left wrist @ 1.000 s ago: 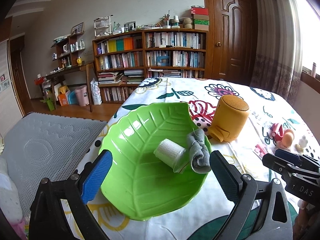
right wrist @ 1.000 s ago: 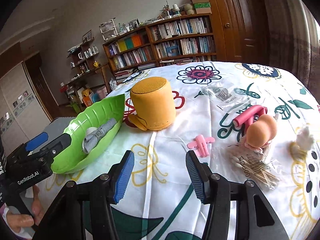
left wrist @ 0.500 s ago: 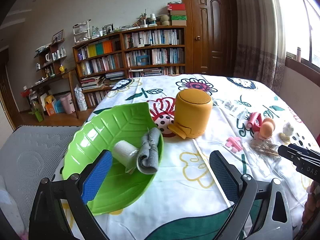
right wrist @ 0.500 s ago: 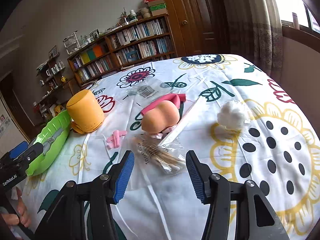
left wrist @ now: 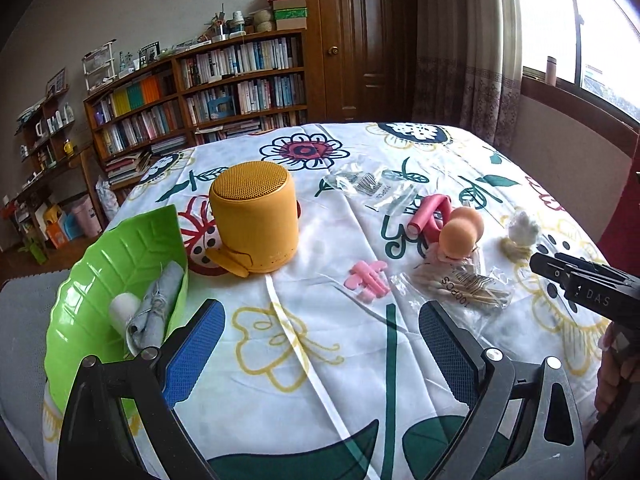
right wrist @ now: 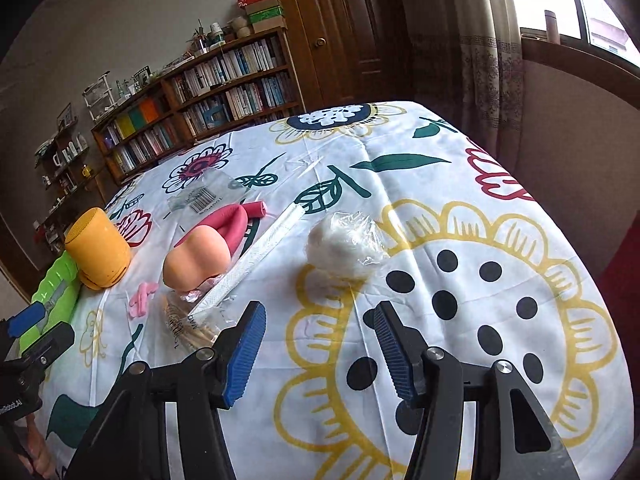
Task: Organize soft objects
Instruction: 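Close the right tool on the white plastic-wrapped ball, then close the left tool on the orange egg-shaped sponge, then carry the sponge into the green plate and open left while right carries the white ball over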
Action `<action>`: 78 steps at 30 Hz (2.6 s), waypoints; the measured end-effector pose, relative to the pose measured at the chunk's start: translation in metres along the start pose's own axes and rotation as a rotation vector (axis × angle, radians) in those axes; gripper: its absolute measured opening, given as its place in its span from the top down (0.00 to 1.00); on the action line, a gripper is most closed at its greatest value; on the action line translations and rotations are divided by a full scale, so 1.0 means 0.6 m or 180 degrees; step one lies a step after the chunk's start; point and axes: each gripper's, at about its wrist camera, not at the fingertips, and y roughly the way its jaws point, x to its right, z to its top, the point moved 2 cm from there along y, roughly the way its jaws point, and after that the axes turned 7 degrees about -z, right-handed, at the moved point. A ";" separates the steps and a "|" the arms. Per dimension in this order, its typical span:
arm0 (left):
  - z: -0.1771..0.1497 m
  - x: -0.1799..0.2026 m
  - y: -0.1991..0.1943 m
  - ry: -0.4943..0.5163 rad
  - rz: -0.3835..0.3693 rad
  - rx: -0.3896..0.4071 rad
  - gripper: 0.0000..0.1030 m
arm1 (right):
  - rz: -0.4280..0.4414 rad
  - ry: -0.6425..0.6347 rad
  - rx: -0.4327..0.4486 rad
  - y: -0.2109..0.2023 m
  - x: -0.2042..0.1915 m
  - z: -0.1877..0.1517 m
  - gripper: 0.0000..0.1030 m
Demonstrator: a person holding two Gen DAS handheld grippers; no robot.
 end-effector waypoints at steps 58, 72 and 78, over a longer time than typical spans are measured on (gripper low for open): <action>0.078 0.128 0.186 0.0006 -0.0957 -0.0380 0.63 | 0.0178 0.0334 -0.0106 0.087 0.053 0.057 0.62; 0.080 0.123 0.161 0.0023 -0.0911 -0.0189 0.64 | 0.0251 0.0371 -0.0008 0.080 0.054 0.059 0.64; 0.081 0.121 0.153 0.0024 -0.0887 -0.0142 0.64 | 0.0271 0.0383 -0.0013 0.081 0.054 0.058 0.64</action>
